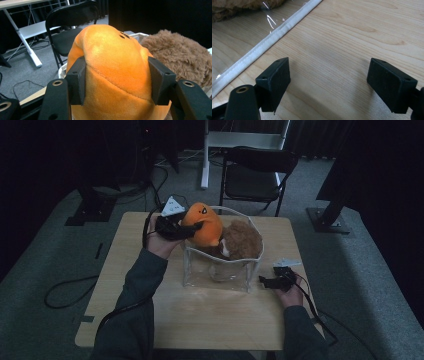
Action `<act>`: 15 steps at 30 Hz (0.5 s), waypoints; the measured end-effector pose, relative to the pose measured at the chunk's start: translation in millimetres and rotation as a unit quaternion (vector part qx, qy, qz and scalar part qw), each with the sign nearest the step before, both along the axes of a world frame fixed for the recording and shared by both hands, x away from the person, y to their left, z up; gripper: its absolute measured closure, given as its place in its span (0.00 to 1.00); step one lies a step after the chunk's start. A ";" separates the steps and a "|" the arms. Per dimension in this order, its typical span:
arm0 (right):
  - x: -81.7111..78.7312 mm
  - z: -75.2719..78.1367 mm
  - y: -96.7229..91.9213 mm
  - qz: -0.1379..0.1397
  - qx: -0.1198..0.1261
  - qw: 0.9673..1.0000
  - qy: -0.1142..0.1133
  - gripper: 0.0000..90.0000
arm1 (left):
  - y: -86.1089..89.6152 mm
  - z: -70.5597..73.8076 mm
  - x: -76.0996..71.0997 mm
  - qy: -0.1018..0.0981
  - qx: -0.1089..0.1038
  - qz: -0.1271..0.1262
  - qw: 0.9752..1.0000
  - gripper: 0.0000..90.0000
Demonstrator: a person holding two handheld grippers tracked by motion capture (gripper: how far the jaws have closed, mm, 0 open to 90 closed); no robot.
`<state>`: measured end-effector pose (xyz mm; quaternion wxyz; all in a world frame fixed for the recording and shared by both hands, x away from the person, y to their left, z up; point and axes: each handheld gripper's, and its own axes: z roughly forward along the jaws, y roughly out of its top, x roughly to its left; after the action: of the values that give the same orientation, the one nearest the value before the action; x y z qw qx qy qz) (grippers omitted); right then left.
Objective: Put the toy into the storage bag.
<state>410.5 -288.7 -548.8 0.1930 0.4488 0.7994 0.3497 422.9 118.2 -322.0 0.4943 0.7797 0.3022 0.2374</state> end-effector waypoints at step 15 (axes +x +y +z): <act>0.0 0.0 0.0 0.000 0.000 1.000 0.000 0.20 | -6.7 -15.6 -2.4 0.015 0.018 -0.006 1.000 0.47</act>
<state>410.5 -288.7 -548.8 0.1931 0.4486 0.7995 0.3498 420.4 111.5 -337.6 0.4768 0.7937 0.3009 0.2281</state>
